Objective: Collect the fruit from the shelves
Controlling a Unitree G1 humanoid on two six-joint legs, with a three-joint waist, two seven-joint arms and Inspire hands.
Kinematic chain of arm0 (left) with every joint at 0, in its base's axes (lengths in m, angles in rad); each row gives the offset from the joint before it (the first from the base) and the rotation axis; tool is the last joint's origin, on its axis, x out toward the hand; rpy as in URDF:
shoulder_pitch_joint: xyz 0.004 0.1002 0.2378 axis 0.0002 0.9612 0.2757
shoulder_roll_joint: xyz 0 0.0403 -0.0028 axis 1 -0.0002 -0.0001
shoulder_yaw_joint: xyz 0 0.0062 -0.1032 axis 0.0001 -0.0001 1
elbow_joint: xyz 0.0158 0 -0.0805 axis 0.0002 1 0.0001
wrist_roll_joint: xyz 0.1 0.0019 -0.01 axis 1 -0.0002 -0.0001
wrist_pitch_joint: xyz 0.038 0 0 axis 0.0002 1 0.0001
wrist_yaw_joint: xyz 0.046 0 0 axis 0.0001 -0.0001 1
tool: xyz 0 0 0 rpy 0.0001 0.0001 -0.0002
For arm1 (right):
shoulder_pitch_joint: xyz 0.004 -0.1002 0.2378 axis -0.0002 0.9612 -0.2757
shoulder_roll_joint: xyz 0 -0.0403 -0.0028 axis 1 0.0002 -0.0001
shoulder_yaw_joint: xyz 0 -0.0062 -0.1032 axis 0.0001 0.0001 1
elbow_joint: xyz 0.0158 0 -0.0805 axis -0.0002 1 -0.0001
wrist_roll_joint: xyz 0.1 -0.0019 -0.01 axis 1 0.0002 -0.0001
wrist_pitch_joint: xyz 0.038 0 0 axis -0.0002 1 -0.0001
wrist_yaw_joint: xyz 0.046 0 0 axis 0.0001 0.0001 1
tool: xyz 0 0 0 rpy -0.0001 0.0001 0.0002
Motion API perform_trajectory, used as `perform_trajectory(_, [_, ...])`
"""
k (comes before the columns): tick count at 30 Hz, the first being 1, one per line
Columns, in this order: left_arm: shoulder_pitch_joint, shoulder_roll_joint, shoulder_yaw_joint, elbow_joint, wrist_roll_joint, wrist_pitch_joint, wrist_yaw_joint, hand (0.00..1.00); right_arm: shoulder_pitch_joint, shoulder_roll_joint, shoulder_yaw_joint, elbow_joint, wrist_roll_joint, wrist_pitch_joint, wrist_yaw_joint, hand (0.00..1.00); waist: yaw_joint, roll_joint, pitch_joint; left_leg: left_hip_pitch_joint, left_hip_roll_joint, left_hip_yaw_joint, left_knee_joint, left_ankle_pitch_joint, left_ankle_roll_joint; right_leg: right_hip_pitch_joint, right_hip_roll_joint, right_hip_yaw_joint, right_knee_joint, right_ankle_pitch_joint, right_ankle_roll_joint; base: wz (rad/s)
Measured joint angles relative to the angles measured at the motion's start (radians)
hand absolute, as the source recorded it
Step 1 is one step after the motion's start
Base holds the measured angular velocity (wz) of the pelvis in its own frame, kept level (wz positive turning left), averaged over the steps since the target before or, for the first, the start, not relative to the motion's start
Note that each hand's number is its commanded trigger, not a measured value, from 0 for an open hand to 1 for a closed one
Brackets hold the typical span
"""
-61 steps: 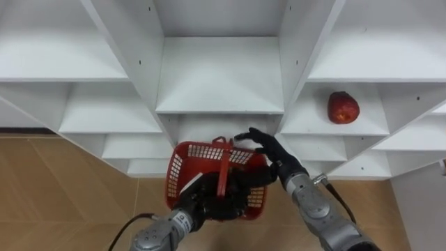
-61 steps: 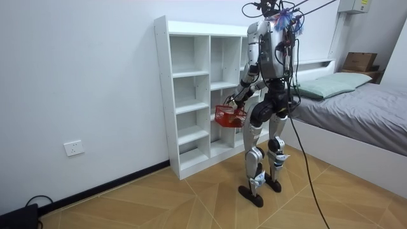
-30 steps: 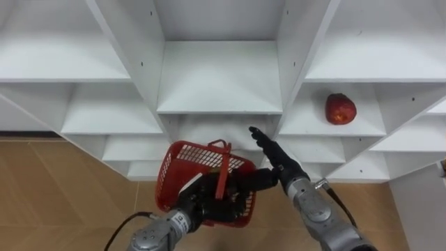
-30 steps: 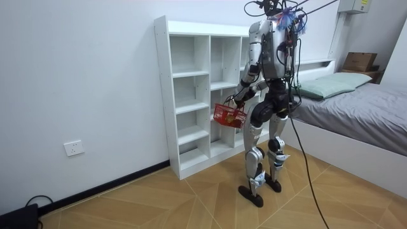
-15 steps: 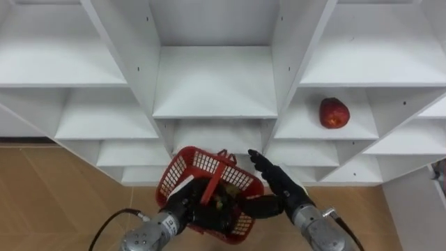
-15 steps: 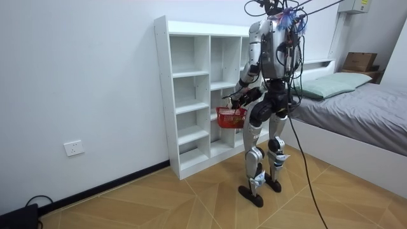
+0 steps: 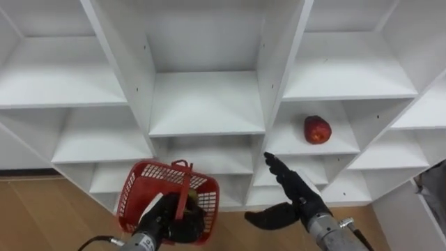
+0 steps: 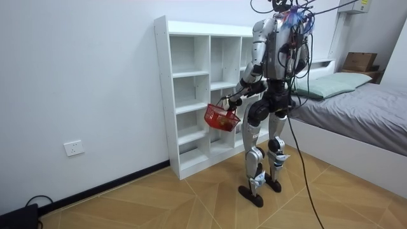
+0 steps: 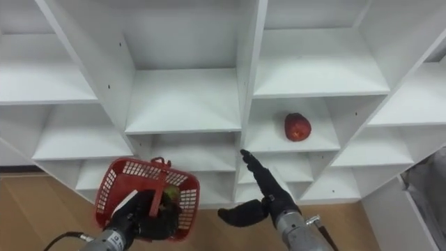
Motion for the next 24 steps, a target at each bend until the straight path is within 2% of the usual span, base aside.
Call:
perform_trajectory(1, [0.000,0.000,0.002,0.000,0.000,0.000,0.002,1.00,0.001,0.000,-0.011,-0.012,-0.005,0.000,-0.003,0.00,0.000,0.000,0.0061,0.002,0.000,0.000,0.000,0.000,0.000,0.000,0.001,0.003,0.000,0.000,0.000,0.00])
perform_trajectory(3, [0.001,0.000,0.008,0.000,0.001,0.000,0.003,1.00,0.005,0.002,-0.035,-0.023,-0.025,-0.004,-0.016,0.00,0.001,0.000,0.0090,0.001,0.000,0.000,0.000,0.000,0.000,0.000,0.001,0.004,0.000,0.000,0.000,0.00])
perform_trajectory(7, [0.021,0.001,0.043,0.002,0.004,-0.007,0.025,1.00,0.020,0.001,-0.098,-0.066,-0.032,-0.008,-0.083,0.00,0.000,0.001,0.0087,0.011,0.000,0.011,-0.009,0.000,0.000,0.003,0.003,0.011,-0.001,0.000,0.000,-0.08])
perform_trajectory(9, [0.036,0.002,0.050,0.002,0.005,-0.007,0.038,1.00,0.025,0.001,-0.122,-0.086,-0.026,-0.029,-0.134,0.00,-0.005,0.001,0.0085,0.017,0.000,0.015,-0.012,0.000,0.000,0.007,0.003,0.012,-0.004,0.000,0.001,-0.06])
perform_trajectory(12, [0.054,0.002,0.058,0.002,0.007,-0.007,0.040,1.00,0.026,0.000,-0.137,-0.086,-0.019,-0.041,-0.169,0.00,-0.015,0.002,0.0079,0.030,0.001,0.015,-0.019,-0.002,-0.002,0.023,0.006,0.011,-0.016,0.001,0.002,0.00])
perform_trajectory(18, [0.060,0.003,0.097,0.032,0.006,-0.007,0.041,1.00,0.029,-0.017,-0.146,-0.098,0.028,-0.041,-0.184,0.00,-0.019,0.000,0.0067,0.052,0.001,0.023,-0.027,-0.002,-0.002,0.038,0.007,0.024,-0.017,0.000,0.003,-0.04])
perform_trajectory(24, [0.071,0.004,0.137,0.027,0.007,-0.005,0.041,1.00,0.036,-0.017,-0.149,-0.124,0.047,-0.034,-0.181,0.00,-0.022,-0.005,0.0006,0.062,0.001,0.023,-0.027,-0.002,-0.002,0.047,0.007,0.025,-0.016,0.000,0.003,0.00])
